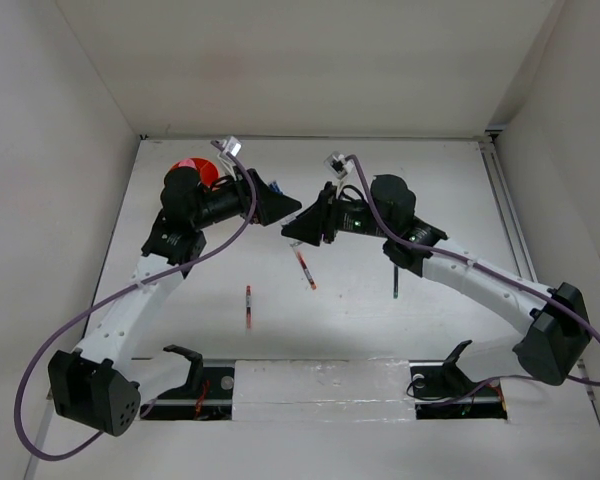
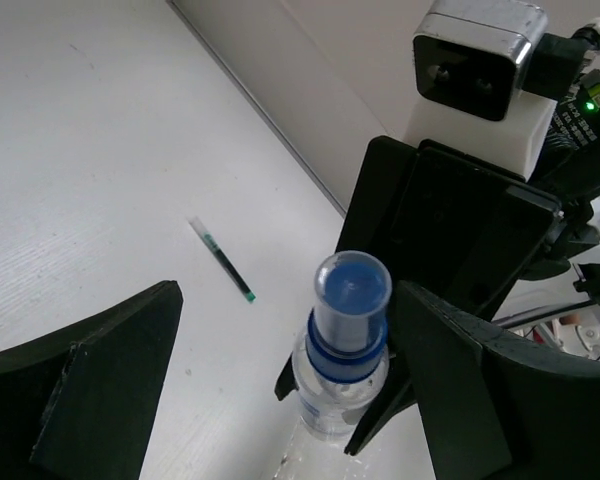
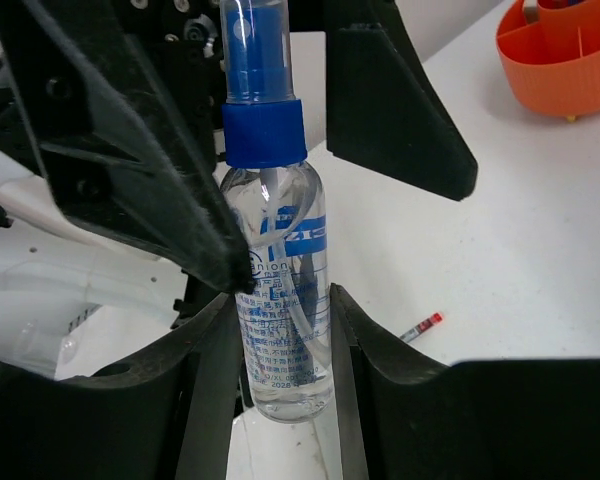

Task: Sort the stationery into containers
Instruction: Pass the stationery from the right arm to the left

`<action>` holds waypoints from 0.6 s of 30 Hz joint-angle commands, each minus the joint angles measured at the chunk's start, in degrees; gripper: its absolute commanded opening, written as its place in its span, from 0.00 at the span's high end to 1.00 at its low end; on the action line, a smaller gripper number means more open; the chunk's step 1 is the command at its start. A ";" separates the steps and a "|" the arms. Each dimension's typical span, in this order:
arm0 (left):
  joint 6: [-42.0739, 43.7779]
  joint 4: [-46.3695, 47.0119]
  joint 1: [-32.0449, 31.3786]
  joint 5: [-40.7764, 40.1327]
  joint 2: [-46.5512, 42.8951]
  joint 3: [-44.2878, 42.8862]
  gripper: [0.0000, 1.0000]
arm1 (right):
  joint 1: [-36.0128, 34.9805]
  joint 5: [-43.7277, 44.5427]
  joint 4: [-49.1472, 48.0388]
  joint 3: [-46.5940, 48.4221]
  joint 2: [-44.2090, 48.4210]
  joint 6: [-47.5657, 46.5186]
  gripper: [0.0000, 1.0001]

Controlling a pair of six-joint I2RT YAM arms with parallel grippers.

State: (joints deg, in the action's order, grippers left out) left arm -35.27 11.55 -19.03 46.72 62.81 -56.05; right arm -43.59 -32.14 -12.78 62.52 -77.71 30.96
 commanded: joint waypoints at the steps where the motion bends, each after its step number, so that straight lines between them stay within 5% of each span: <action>1: -0.07 3.48 -0.05 -1.54 -1.80 1.03 0.16 | -0.44 -2.58 -6.74 0.41 0.28 1.03 1.00; 7: 1.08 1.47 -0.05 -6.54 -4.62 1.03 0.18 | -0.44 -2.58 -7.26 -0.12 -0.77 1.03 1.00; 11: 2.48 0.84 -0.05 -8.66 -5.24 0.33 0.36 | -0.44 -3.19 -7.79 -0.12 -0.77 1.03 1.00; 15: 2.48 0.84 -0.05 -8.66 -5.24 0.33 0.77 | -0.44 -3.72 -7.79 -0.12 -1.39 1.55 1.00; 16: 2.48 0.84 -0.05 -8.66 -5.24 0.33 0.96 | -0.44 -3.72 -7.79 -0.12 -1.39 1.56 1.00; 18: 2.48 0.84 -0.05 -7.97 -4.01 0.33 1.00 | -0.96 -4.33 -7.79 -0.12 -1.92 1.56 1.00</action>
State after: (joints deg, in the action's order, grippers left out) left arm -34.50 10.66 -19.59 39.42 58.37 -55.09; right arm -43.66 -34.06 -15.46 61.91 -80.25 31.75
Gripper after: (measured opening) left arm 0.137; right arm 0.421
